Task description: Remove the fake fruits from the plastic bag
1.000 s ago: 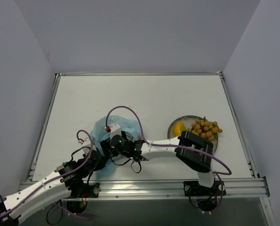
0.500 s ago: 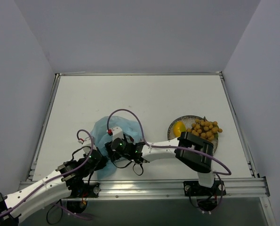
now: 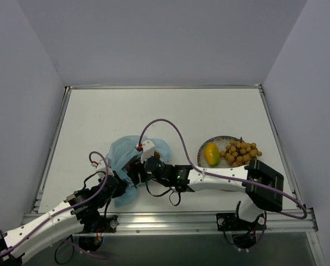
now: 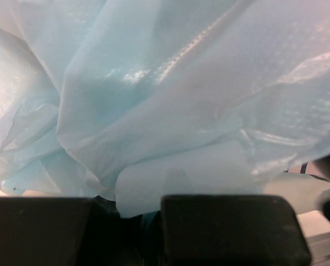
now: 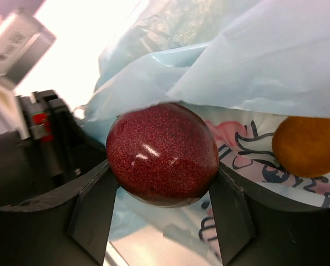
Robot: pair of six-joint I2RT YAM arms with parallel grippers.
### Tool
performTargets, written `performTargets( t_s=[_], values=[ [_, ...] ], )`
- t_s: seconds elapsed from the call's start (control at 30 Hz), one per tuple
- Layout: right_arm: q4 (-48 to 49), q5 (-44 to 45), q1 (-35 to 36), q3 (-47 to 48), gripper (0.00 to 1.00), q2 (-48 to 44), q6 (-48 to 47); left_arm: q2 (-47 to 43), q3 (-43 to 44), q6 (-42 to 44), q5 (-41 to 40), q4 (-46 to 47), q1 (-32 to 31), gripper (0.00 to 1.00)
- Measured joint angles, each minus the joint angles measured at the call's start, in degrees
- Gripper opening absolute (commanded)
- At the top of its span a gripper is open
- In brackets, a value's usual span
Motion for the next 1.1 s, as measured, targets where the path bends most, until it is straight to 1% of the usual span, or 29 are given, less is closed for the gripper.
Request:
performTargets(
  t_s=[0.1,0.2,0.27,0.33,0.4,0.43,0.5,0.57,0.73,0.9,1.0,1.1],
  values=[
    [-0.7,-0.7,-0.1,-2.6,0.38,-6.2,-0.2,0.9,1.1,1.5,-0.8,1.1,0.0,0.02],
    [-2.8,-0.8,-0.8,-5.2,0.38,-14.5,-0.1,3.0,3.0,3.1,-1.2,3.1,0.0,0.02],
    [-5.1,0.1,-2.5,-6.7,0.38,-20.7,0.5,4.5,4.2,3.9,-1.3,5.0,0.0,0.02],
    [-8.4,2.8,-6.4,-8.5,0.38,-27.7,2.1,5.7,4.6,4.7,-1.3,7.2,0.0,0.02],
    [-12.3,7.6,-10.1,-11.0,0.38,-32.9,5.1,6.8,4.6,5.4,-1.3,9.0,0.0,0.02],
    [-15.1,10.1,-13.3,-12.0,0.38,-37.1,6.7,7.3,4.6,5.8,-1.3,9.7,0.0,0.02],
    [-20.3,14.3,-16.9,-14.4,0.38,-41.9,10.8,8.2,4.6,6.6,-1.3,11.1,0.0,0.02],
    [-25.2,16.7,-20.0,-16.8,0.38,-45.5,14.6,9.1,4.6,7.4,-1.2,12.4,0.1,0.02],
    [-35.8,18.5,-25.0,-21.7,0.38,-50.5,23.5,9.9,4.7,9.0,-1.2,14.4,0.2,0.02],
    [-44.9,18.6,-25.3,-23.0,0.37,-53.5,31.4,9.2,4.8,9.7,-1.2,15.5,0.5,0.02],
    [-49.3,17.4,-25.3,-22.9,0.38,-55.1,33.4,8.5,4.8,10.0,-1.2,15.9,0.5,0.02],
    [-52.6,14.3,-25.3,-22.9,0.38,-55.3,34.7,8.2,4.8,10.3,-1.2,16.3,0.5,0.02]
  ],
)
